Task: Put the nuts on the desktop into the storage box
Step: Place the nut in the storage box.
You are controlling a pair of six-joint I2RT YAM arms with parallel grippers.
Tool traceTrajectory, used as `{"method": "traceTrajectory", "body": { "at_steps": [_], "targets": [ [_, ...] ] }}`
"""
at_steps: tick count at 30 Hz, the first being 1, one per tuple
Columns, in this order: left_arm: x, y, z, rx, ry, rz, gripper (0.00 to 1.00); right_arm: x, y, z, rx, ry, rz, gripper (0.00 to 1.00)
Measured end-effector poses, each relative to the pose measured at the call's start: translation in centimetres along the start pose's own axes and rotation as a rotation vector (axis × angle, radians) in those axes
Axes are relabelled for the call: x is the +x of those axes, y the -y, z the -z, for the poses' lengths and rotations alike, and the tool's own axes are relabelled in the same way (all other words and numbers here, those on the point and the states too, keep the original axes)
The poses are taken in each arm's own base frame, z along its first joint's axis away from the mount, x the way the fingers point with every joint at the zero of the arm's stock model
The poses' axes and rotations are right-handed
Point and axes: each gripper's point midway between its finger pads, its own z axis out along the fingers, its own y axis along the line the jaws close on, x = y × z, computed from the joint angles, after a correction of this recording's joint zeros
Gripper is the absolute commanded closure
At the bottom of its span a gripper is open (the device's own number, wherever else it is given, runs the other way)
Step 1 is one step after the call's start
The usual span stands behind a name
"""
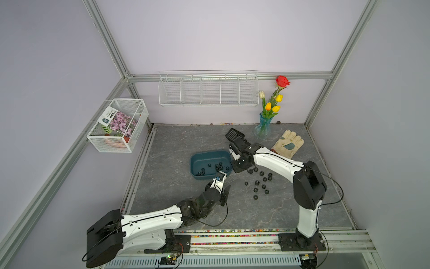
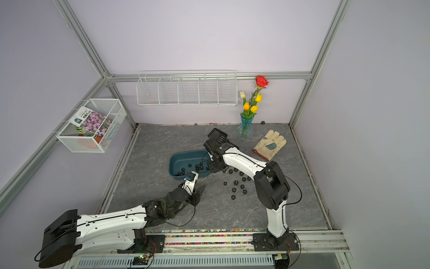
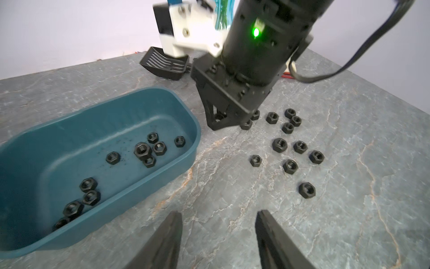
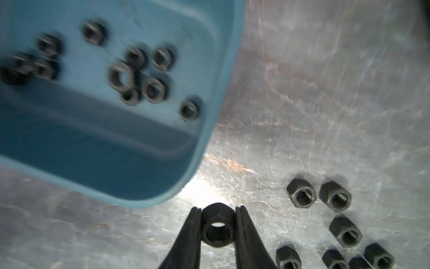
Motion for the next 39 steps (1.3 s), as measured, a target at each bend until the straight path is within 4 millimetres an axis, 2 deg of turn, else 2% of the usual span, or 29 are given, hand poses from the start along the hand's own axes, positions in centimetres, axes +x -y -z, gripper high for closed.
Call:
{"method": "traceTrajectory", "body": {
  "at_steps": [5, 7, 10, 15, 21, 34, 39],
  "targets": [
    [-0.4, -1.2, 0.1, -0.038, 0.016, 0.015, 0.44, -3.1, -1.8, 2.1, -0.026, 0.061, 0.035, 0.77],
    [-0.5, -1.9, 0.0, -0.057, 0.020, 0.022, 0.44, -4.0, -2.5, 1.8, -0.032, 0.064, 0.049, 0.77],
    [-0.5, -3.0, -0.1, -0.086, 0.021, 0.034, 0.44, -4.6, -3.5, 0.1, -0.040, 0.038, 0.069, 0.77],
    [-0.5, -4.8, 0.0, -0.124, 0.029, 0.056, 0.44, -4.7, -4.5, -3.8, -0.040, -0.036, 0.090, 0.77],
    [-0.3, -5.7, 0.1, -0.141, 0.030, 0.064, 0.44, -4.7, -5.0, -6.9, -0.048, -0.088, 0.101, 0.77],
    [0.5, -5.9, -0.4, -0.137, 0.008, 0.062, 0.44, -4.9, -5.9, -8.0, -0.086, -0.107, 0.113, 0.77],
    [0.5, -5.8, -0.5, -0.135, 0.008, 0.060, 0.44, -5.0, -6.0, -8.2, -0.093, -0.109, 0.112, 0.72]
  ]
}}
